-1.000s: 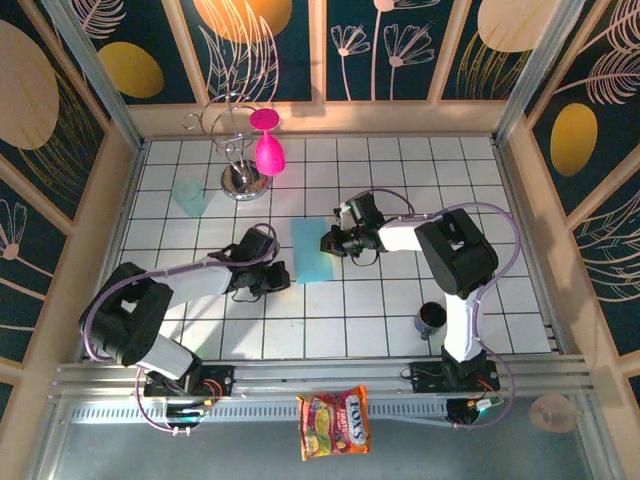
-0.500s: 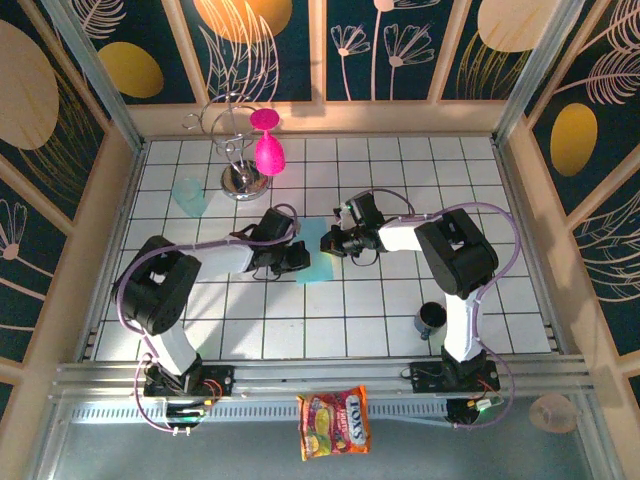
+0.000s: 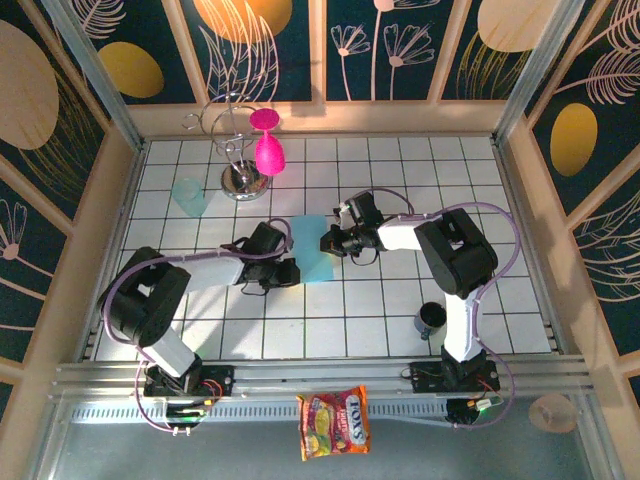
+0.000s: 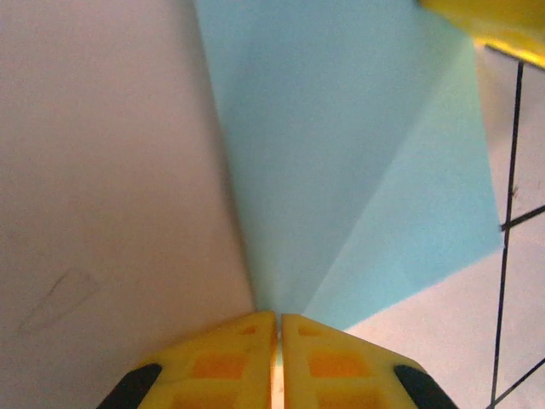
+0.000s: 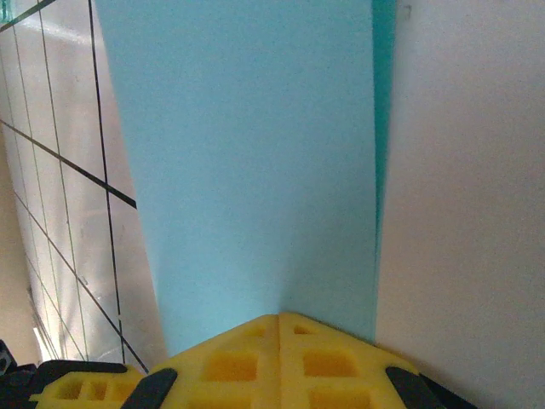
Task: Fold a paper plane with a square sheet of paper (pick it up from the middle)
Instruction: First fold the square sheet of paper in half at the center of the table, then fold the triangle a second time at the center of the table.
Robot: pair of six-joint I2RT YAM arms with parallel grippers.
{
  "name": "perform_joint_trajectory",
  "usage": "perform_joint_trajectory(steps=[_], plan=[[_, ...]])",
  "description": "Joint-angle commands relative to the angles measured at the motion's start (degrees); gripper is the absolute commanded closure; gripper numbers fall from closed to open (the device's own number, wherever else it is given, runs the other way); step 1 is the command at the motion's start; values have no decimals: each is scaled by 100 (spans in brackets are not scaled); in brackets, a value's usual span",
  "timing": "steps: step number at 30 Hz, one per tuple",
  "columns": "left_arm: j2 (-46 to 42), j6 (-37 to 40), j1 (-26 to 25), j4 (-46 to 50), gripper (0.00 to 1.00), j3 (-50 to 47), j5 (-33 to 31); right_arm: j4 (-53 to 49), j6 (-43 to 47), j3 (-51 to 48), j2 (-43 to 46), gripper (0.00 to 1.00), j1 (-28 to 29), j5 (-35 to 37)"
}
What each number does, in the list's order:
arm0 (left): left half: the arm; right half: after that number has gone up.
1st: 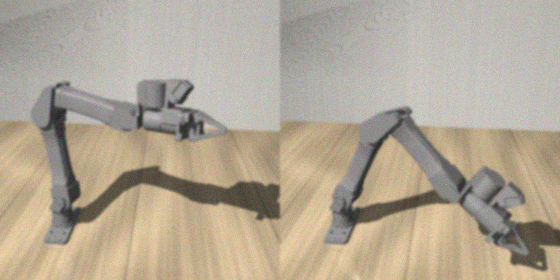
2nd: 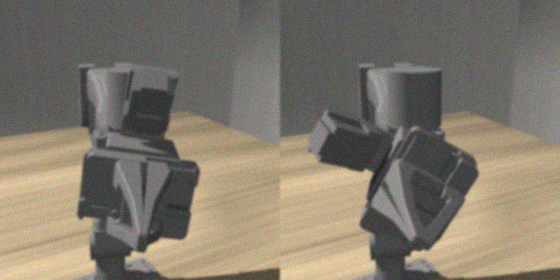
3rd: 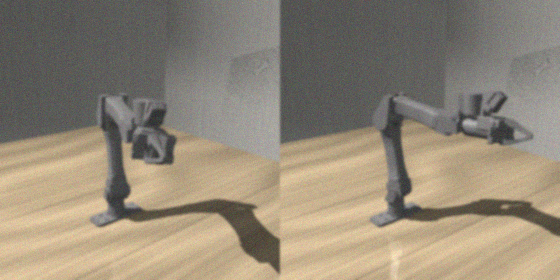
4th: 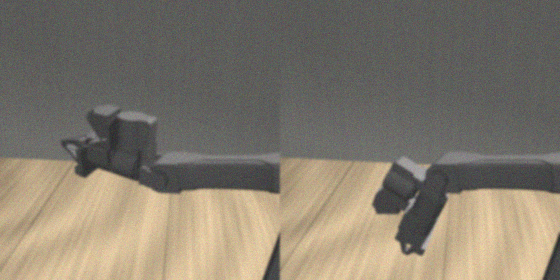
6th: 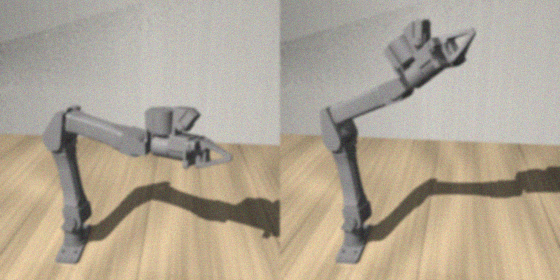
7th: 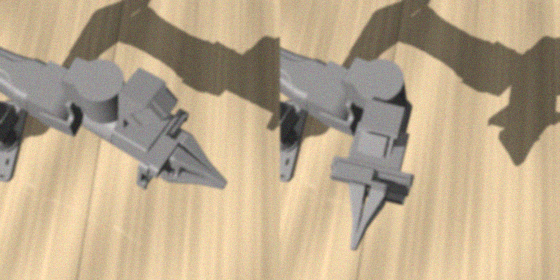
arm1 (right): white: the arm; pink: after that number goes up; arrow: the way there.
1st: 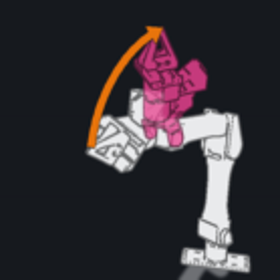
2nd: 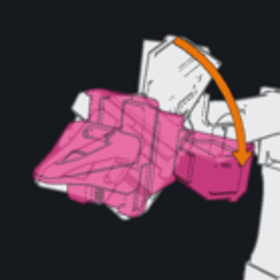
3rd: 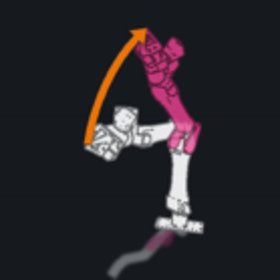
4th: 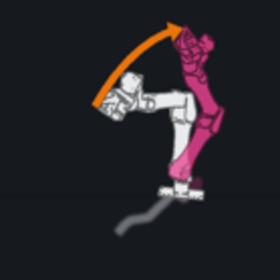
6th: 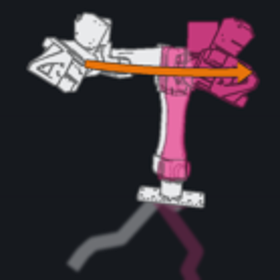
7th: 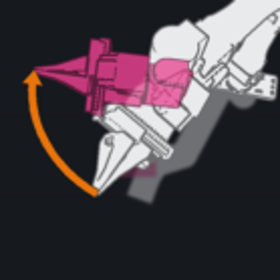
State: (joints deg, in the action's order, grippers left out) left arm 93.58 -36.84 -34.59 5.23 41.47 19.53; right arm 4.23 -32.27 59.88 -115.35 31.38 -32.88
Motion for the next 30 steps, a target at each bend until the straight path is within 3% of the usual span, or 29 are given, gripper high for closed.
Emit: perform_joint_trajectory(steps=[1,5,11,16,21,24,30], plan=[[-234,154,-55,808,86,-214,-160,-1460,214,-443,-933,100,-167,2119],[-699,-53,-44,589,85,-127,-536,-1391,204,-384,-695,100,-141,2023],[-1097,-768,5,-602,70,-75,-1009,-878,-56,47,161,95,-105,1088],[-842,-1189,92,-1467,56,-27,-737,-189,-608,141,981,83,-97,540],[-571,-1517,124,-2279,43,0,-426,109,-805,-484,1655,75,-105,821],[-310,-1671,128,-2676,42,63,-205,124,-927,-926,1928,71,-139,898],[323,-1472,185,-2292,44,571,-404,301,-1190,-1660,2369,61,-184,668]])
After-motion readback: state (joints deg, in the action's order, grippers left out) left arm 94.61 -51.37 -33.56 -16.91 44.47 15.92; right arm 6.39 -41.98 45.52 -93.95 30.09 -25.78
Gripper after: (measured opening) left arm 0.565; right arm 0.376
